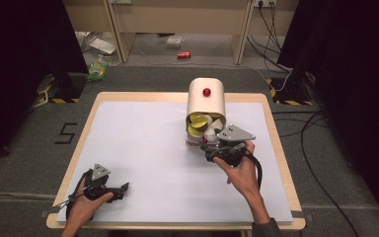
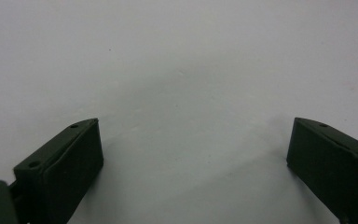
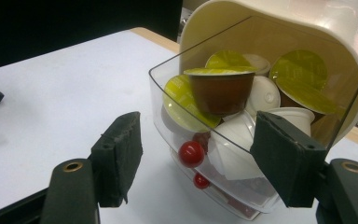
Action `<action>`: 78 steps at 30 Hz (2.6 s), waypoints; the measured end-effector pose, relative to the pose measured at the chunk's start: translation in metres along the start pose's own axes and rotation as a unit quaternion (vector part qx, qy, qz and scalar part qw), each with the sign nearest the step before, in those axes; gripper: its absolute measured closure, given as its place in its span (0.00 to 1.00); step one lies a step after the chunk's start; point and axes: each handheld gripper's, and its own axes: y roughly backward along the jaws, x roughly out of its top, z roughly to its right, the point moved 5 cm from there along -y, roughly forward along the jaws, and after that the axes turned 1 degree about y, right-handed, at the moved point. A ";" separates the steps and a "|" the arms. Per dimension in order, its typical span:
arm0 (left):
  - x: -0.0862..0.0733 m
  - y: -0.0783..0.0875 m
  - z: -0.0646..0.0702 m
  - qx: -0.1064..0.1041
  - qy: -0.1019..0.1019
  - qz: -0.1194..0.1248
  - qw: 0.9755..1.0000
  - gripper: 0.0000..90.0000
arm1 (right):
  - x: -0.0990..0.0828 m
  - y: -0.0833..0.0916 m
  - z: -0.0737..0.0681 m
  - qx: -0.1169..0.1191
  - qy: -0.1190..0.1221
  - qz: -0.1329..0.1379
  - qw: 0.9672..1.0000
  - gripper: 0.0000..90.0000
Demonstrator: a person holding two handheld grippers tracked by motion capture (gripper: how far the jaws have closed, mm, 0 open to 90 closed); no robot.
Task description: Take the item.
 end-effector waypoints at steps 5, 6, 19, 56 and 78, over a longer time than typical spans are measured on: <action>0.000 0.000 0.000 0.000 0.000 0.000 1.000 0.03 | -0.003 0.005 -0.004 0.004 0.006 -0.003 1.000 0.38; 0.000 0.000 0.000 0.000 0.000 0.000 1.000 0.03 | -0.003 0.005 -0.005 0.004 0.008 -0.004 1.000 0.38; 0.000 0.000 0.000 0.000 0.000 0.000 1.000 0.03 | -0.009 0.012 -0.012 0.010 0.011 -0.004 1.000 0.38; 0.000 0.000 0.000 0.000 -0.001 0.000 1.000 0.03 | -0.028 0.029 -0.031 0.028 0.013 -0.014 0.999 0.39; 0.000 0.000 0.000 0.000 -0.001 0.000 1.000 0.03 | -0.009 0.029 -0.022 0.001 -0.015 0.022 1.000 0.31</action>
